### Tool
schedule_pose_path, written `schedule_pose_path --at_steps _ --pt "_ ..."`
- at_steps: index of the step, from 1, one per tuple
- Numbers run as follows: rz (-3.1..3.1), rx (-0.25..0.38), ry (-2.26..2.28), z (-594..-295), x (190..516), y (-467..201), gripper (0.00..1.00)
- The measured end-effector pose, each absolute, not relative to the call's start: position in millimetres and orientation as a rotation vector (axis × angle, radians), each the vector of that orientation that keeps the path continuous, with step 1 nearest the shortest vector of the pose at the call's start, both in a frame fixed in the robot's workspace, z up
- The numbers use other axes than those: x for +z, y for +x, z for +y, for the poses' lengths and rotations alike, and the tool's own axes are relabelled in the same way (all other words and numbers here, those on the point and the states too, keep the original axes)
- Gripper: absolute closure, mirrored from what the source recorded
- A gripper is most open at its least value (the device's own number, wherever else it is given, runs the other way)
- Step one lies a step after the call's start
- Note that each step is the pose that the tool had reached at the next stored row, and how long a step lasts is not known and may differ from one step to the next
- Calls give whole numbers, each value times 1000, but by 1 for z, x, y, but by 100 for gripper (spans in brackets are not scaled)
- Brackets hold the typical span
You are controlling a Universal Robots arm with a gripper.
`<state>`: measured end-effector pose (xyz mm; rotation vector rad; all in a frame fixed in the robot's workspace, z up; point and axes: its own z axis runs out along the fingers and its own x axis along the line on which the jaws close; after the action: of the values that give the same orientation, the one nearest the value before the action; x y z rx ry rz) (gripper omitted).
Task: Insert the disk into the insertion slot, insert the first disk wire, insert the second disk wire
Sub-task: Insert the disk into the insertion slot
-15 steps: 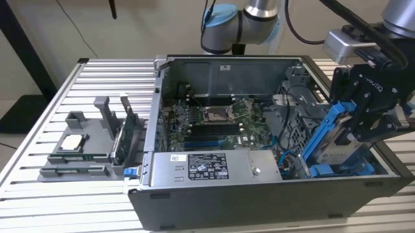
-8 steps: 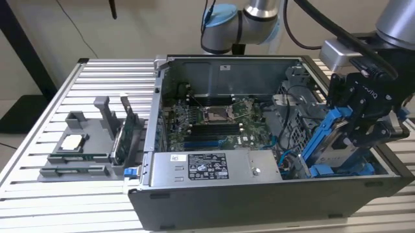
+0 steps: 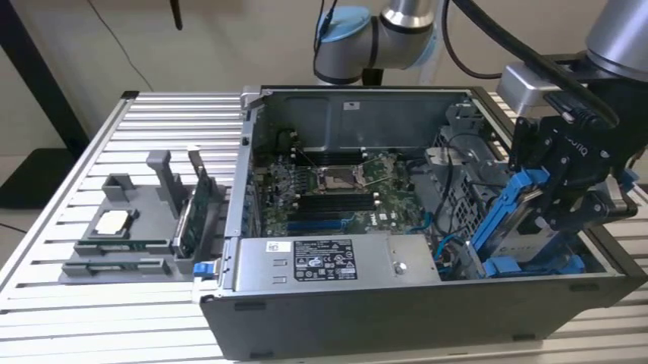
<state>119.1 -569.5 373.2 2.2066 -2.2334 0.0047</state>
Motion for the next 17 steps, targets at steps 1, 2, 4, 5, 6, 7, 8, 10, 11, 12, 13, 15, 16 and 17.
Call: schedule_pose_path --at_steps 1,2,4,5,6,7,8,10,11,12,13,15,16,17 --pt "-2233 5 2207 -569 373 119 67" --pt "-2233 5 2207 -569 373 119 67" --pt "-2233 4 2207 -569 373 119 66" --pt "-2233 4 2207 -569 373 119 66" --pt "-2234 4 2207 -569 373 119 60" --pt "-2233 4 2207 -569 374 119 60" --pt "-2233 4 2207 -570 374 119 60" --pt "-2233 4 2207 -569 377 119 60" --pt "-2233 5 2207 -569 378 119 60" --pt "-2233 4 2207 -569 380 119 60" --pt "-2233 4 2207 -569 382 119 60" --pt "-2233 4 2207 -569 386 119 60" --pt "-2233 5 2207 -569 389 119 60" --pt "-2233 5 2207 -569 393 119 60"
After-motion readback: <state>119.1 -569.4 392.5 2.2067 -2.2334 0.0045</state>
